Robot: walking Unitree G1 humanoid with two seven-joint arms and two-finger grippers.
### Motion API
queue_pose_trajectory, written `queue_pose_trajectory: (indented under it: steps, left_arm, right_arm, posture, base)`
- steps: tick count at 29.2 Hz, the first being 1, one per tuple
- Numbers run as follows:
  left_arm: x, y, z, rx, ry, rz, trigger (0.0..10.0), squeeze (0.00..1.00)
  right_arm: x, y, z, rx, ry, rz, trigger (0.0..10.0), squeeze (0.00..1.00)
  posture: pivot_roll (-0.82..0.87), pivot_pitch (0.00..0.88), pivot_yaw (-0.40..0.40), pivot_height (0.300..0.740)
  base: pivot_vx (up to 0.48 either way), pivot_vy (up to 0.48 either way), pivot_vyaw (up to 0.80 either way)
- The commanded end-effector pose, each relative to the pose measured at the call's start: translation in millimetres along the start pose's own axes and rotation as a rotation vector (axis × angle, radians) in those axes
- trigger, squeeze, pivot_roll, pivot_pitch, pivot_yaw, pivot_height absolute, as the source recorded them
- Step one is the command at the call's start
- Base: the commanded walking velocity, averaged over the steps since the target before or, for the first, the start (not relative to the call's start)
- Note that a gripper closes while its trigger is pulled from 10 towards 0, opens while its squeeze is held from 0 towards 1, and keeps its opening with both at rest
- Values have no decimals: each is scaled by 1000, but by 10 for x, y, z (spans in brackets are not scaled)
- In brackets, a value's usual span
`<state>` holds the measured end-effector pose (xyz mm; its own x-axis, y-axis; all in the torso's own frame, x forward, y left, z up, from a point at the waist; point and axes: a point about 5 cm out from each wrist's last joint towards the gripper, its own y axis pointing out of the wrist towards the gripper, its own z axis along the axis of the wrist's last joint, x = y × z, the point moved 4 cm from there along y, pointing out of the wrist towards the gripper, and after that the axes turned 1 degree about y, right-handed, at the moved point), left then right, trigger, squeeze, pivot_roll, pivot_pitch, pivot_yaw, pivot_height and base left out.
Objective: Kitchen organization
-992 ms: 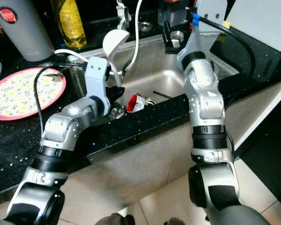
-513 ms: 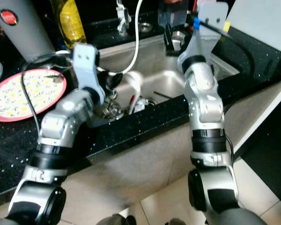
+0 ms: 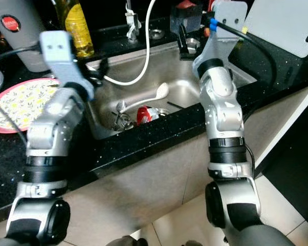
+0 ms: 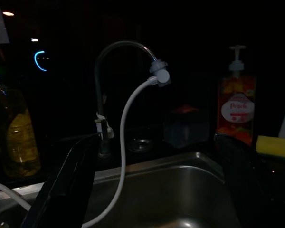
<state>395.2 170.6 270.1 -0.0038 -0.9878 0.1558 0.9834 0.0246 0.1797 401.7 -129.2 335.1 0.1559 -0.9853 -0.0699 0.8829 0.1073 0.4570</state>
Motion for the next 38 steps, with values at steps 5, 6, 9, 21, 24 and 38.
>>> queue_pose_trajectory:
  steps: [5, 6, 9, 21, 24, 38]
  left_arm:
    - [-416, 49, 17, -29, 6, 196, 10000, 0]
    - [-475, 83, 17, -40, 2, 231, 10000, 0]
    - [-538, 168, 38, -55, -22, 278, 10000, 1000]
    - [-628, 404, 63, -88, -109, 345, 10000, 1000]
    - [-678, 510, 18, -129, -141, 384, 10000, 0]
    - [-913, 443, -185, -178, -103, 549, 10000, 0]
  right_arm:
    - [-23, 14, -10, 0, 9, 7, 10000, 0]
    - [-19, 17, -10, 0, 7, 8, 10000, 0]
    - [-12, 32, 10, 5, 3, 8, 10000, 0]
    - [25, 5, 20, 6, -23, 6, 10000, 0]
    - [81, -11, 50, 14, -38, -12, 10000, 0]
    - [155, -59, 15, -5, -61, -35, 10000, 0]
  posture:
    - [61, 0, 14, 740]
    - [60, 0, 13, 740]
    - [55, 0, 14, 740]
    - [-6, 0, 34, 740]
    - [-38, 0, 54, 740]
    - [-52, 0, 52, 740]
  base:
    - [0, 0, 0]
    - [0, 0, 0]
    - [0, 0, 0]
    - [0, 0, 0]
    - [0, 0, 0]
    - [0, 0, 0]
